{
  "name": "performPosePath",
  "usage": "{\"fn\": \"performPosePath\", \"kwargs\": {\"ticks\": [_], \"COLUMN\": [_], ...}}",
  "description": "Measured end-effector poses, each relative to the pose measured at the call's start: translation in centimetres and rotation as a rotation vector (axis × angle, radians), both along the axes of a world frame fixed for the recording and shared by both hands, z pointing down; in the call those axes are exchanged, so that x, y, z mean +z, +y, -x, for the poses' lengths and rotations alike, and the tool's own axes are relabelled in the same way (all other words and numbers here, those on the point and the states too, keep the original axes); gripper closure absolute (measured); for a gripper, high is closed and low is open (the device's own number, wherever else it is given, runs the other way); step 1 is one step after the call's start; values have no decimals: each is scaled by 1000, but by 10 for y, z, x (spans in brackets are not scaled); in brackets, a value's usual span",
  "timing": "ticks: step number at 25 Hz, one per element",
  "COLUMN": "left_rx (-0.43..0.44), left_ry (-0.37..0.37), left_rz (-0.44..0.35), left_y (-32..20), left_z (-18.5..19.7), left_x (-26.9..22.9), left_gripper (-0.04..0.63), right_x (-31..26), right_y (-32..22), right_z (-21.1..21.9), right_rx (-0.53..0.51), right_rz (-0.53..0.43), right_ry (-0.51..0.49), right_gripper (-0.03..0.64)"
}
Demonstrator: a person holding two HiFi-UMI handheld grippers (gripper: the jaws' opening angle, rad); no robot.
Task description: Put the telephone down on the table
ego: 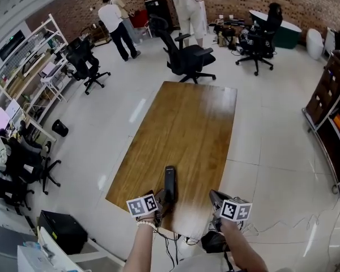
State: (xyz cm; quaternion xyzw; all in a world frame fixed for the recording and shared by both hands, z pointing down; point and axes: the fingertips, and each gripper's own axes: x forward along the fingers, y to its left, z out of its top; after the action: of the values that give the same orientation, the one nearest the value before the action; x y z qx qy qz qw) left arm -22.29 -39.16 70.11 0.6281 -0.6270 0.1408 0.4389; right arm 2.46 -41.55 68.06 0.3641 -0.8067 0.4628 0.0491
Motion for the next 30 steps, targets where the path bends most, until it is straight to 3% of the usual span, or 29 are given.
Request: {"fn": "performPosePath", "kwargs": {"ticks": [4,10,18,23,30], "left_rx": [-52,-118,-52,36,90], "left_ry": [20,-16,-5,10,-18], "left_rz": [-54,-149,-313,-279,-244], "left_y": [47,114,176,218,263], "left_z": [8,14,3,-10,-23], "left_x": [-13,-32,-62,-56,-58], "left_gripper": [423,595,595,595,595], "right_x": [-14,-38,-70,-66,-76], "right_y": [19,55,136,199,248], "right_z": [7,17,49,52,33], "right_rx": [1,4,-53,-61,5], "right_rz": [-30,-82,-205,-246,-246], "right_ry": [4,11,67,160,178], "right_gripper": [609,609,609,609,609]}}
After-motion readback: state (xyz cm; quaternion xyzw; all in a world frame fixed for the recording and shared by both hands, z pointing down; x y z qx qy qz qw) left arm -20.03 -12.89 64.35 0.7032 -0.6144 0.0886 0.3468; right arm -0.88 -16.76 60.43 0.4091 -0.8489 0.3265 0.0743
